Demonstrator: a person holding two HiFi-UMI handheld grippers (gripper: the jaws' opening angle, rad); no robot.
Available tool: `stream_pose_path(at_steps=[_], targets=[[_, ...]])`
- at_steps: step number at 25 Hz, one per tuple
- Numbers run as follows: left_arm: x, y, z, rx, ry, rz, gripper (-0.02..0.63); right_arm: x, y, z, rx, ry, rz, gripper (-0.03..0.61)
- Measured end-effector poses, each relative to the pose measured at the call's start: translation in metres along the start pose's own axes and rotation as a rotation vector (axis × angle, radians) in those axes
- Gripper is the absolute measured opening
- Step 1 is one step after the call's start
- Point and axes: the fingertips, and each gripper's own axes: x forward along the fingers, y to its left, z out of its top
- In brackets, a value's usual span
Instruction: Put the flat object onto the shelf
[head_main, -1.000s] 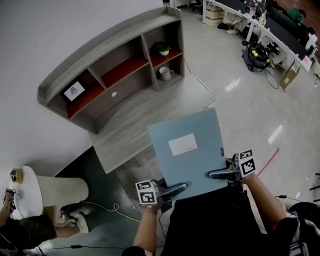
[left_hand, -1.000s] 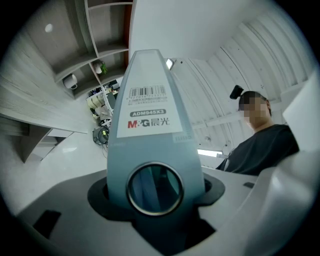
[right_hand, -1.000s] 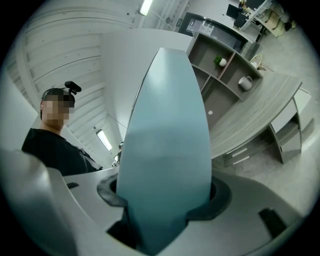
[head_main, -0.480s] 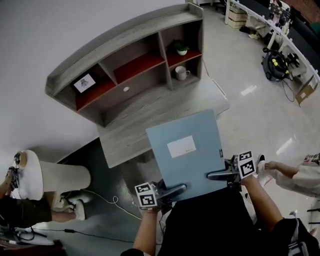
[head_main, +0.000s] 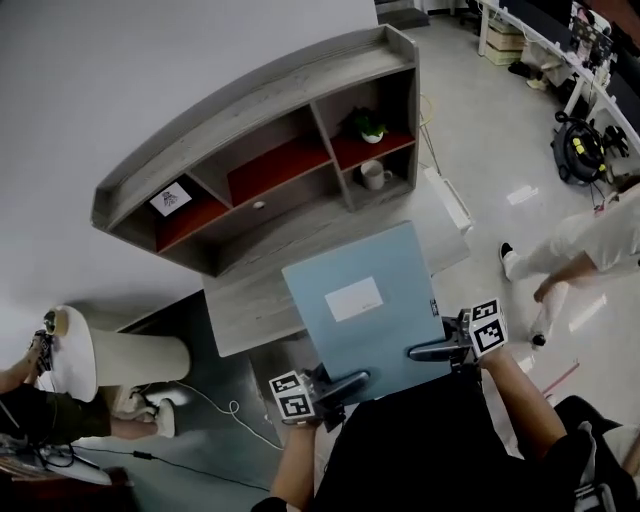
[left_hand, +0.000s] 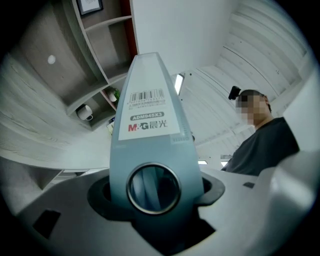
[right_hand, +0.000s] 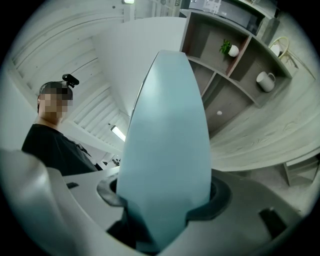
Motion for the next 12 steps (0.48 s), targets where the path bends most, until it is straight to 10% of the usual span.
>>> stream_pose_path(at_steps=[12], targets=[[0.09,0.029,0.071,0.035,-0.084,0.079,0.296,-0.057,-0.045,0.1,-0.022,0.068,0.08,0.282]])
